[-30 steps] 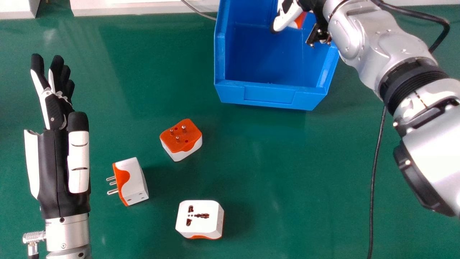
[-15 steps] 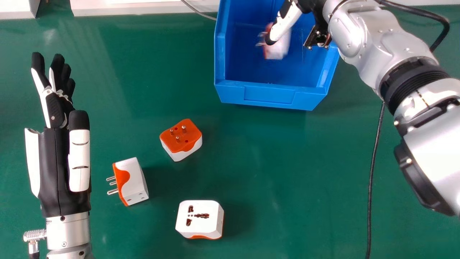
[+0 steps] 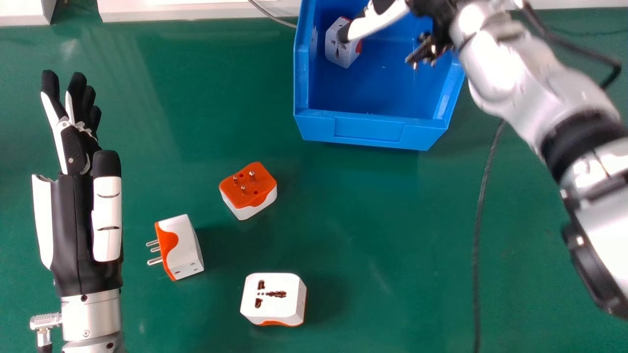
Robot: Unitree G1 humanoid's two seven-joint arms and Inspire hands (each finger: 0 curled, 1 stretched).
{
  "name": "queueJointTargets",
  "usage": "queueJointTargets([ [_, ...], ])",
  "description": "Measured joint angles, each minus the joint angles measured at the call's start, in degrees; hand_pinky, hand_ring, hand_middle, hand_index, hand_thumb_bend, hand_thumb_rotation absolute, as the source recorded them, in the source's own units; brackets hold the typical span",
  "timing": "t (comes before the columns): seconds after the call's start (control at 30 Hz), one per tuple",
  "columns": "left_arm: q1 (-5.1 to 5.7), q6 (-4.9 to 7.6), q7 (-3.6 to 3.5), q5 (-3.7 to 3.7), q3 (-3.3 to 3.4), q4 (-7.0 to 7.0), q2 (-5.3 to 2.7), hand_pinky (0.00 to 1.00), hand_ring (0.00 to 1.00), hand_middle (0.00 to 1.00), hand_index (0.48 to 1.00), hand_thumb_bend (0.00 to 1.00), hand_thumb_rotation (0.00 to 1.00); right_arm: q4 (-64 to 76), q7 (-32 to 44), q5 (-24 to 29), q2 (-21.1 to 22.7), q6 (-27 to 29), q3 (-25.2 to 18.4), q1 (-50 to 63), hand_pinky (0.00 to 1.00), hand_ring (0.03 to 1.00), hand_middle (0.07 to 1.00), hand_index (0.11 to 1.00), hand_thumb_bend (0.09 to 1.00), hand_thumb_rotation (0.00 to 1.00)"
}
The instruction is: Pick all objects and put in blue box
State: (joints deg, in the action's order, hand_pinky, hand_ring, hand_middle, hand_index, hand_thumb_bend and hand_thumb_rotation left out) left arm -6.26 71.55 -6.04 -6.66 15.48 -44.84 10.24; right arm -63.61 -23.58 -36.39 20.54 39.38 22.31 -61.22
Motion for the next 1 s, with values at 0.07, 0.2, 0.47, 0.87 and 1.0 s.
queueJointTargets([
  [0.07, 0.09, 0.16, 0.32, 0.00, 0.30, -0.02, 0.05, 1.00, 1.00, 1.00, 0.989, 0.55, 0.97, 5.6, 0.8, 1.3, 0.9, 4.6, -0.7, 6.3, 0.47, 0.604, 0.699, 0.731, 0.904, 0.14],
  [0.2, 0.30, 0.24, 0.32, 0.11, 0.43, 0.04, 0.06, 1.00, 1.00, 1.00, 0.989, 0.55, 0.97, 17.1, 5.0, 5.6, 2.5, 9.1, -2.4, 17.6, 0.50, 0.621, 0.698, 0.727, 0.899, 0.13],
  [0.47, 1.47, 0.16, 0.33, 0.12, 0.57, 0.92, 0.21, 1.00, 1.00, 1.00, 0.990, 0.55, 0.97, 30.5, 11.7, 9.7, 2.5, 15.8, -3.7, 34.2, 0.53, 0.638, 0.707, 0.722, 0.897, 0.14],
  [0.87, 2.83, 0.05, 1.04, 1.59, 0.66, 2.07, 0.22, 1.00, 1.00, 1.00, 0.994, 0.58, 0.95, 37.3, 22.1, 13.8, 0.1, 17.4, -2.8, 49.8, 0.51, 0.626, 0.717, 0.728, 0.883, 0.14],
  [1.0, 3.00, 0.05, 1.21, 2.14, 0.64, 2.47, 0.22, 1.00, 1.00, 1.00, 0.994, 0.58, 0.95, 38.9, 24.1, 13.3, -0.9, 16.3, -2.1, 52.2, 0.50, 0.628, 0.722, 0.731, 0.879, 0.14],
])
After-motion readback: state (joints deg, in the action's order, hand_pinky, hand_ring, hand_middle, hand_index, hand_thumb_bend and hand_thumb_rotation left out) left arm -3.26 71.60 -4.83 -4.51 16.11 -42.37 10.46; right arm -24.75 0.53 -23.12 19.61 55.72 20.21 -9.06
